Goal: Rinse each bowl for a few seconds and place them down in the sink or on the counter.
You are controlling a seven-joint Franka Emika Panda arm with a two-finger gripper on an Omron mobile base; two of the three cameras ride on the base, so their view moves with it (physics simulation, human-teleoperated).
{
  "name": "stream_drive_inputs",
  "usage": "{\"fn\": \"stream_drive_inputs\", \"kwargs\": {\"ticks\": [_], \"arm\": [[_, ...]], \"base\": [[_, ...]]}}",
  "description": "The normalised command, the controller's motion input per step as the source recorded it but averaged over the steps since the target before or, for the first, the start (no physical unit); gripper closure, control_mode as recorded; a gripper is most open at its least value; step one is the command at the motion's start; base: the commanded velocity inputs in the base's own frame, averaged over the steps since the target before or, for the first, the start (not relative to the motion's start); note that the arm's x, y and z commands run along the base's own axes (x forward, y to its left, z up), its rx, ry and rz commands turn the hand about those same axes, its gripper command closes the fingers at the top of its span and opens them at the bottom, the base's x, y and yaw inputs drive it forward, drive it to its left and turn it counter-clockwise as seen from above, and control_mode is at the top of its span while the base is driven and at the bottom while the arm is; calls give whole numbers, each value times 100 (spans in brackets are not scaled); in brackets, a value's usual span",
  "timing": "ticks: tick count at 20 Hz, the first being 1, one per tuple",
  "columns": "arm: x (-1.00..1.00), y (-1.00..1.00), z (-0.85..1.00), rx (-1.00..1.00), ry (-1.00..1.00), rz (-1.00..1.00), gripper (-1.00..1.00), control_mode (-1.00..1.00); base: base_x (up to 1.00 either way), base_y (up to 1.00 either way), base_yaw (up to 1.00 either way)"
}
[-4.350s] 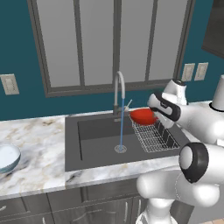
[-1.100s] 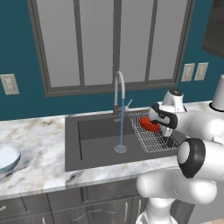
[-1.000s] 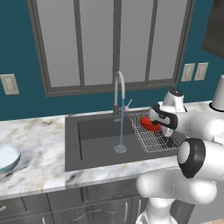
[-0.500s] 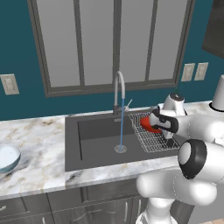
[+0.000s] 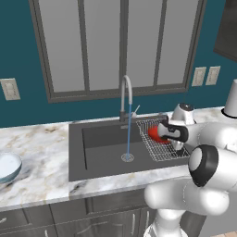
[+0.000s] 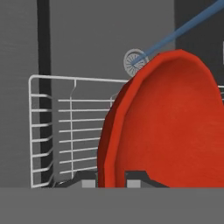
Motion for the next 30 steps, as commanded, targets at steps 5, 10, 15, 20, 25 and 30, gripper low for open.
{"fn": "stream_drive_inputs", "kwargs": {"ticks": [5,10,15,20,25,30], "arm": [[0,0,-17,0,0,1,100,-100],[0,0,-17,0,0,1,100,-100],[0,0,-17,0,0,1,100,-100],[0,-1,-14,0,0,1,100,-100],[0,-9,-13,0,0,1,100,-100],[0,-9,-13,0,0,1,100,-100]], "base": [[0,0,0],[0,0,0],[0,0,0],[0,0,0],[0,0,0],[0,0,0]]}}
